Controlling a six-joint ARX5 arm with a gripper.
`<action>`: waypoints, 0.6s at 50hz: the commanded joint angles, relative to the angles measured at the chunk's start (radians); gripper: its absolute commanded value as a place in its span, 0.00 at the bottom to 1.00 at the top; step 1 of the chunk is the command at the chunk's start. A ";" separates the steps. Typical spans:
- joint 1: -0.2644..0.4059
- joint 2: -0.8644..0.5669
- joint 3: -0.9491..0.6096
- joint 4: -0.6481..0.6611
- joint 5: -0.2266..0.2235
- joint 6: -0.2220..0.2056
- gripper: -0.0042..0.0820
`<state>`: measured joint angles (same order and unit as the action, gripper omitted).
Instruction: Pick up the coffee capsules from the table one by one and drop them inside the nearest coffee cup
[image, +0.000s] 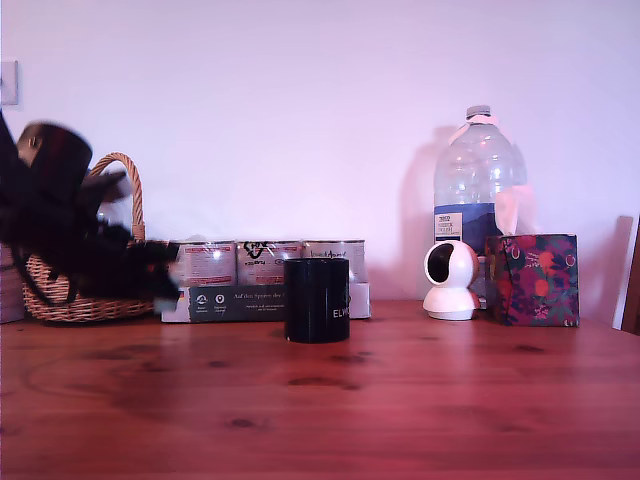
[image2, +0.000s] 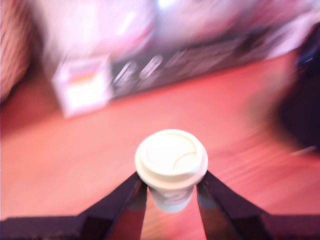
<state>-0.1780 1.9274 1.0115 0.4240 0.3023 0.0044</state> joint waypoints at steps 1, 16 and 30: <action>-0.022 -0.031 -0.008 -0.033 0.005 0.005 0.24; -0.153 -0.197 -0.008 -0.245 0.005 0.049 0.24; -0.274 -0.303 -0.008 -0.357 0.005 0.049 0.24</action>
<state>-0.4400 1.6356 1.0115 0.0719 0.3058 0.0452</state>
